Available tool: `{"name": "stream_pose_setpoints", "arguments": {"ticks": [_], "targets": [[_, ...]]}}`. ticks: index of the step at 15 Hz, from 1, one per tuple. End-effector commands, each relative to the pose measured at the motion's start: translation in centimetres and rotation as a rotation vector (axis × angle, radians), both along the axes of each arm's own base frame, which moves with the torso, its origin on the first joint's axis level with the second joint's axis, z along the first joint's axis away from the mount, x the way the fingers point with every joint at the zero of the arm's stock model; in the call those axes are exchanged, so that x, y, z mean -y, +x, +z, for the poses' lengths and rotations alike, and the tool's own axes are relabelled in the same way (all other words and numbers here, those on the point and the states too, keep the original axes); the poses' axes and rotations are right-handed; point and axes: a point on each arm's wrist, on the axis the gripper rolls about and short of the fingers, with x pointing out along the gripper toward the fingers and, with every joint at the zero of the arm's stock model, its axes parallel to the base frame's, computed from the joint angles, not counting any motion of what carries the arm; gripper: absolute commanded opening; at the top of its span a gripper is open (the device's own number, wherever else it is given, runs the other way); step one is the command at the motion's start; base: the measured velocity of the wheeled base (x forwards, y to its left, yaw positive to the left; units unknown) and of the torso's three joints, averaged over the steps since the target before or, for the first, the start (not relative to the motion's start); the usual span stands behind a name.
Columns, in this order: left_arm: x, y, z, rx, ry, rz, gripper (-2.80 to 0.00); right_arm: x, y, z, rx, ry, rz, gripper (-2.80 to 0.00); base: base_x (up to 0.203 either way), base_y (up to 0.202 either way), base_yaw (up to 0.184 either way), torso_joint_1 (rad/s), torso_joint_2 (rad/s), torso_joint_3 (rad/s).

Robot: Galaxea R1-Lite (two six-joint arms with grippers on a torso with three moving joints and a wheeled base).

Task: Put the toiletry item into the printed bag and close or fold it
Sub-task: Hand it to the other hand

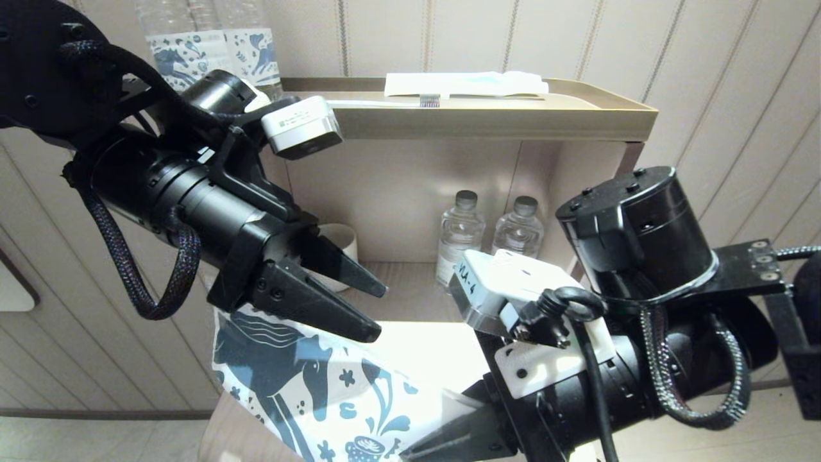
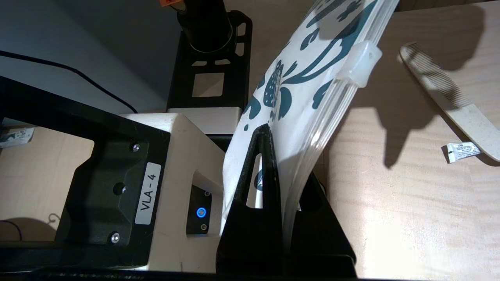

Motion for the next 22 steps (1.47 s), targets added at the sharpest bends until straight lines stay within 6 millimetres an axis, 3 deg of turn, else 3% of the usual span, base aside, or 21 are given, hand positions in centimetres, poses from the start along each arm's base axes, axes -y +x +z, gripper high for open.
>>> {"name": "stream_pose_setpoints", "arguments": {"ticks": [1,22], "targets": [[-0.1,0.0,-0.3,-0.011,0.005,-0.002,0.0,0.0,0.0,0.0,0.001,0.002,0.004,-2.8,0.0,0.0,0.0,0.0,0.0,0.0],[0.1,-0.2,-0.8,0.137,-0.016,0.03,0.0,-0.2,0.7,0.4,-0.028,0.009,-0.028,-2.8,0.0,0.0,0.0,0.0,0.0,0.0]]}}
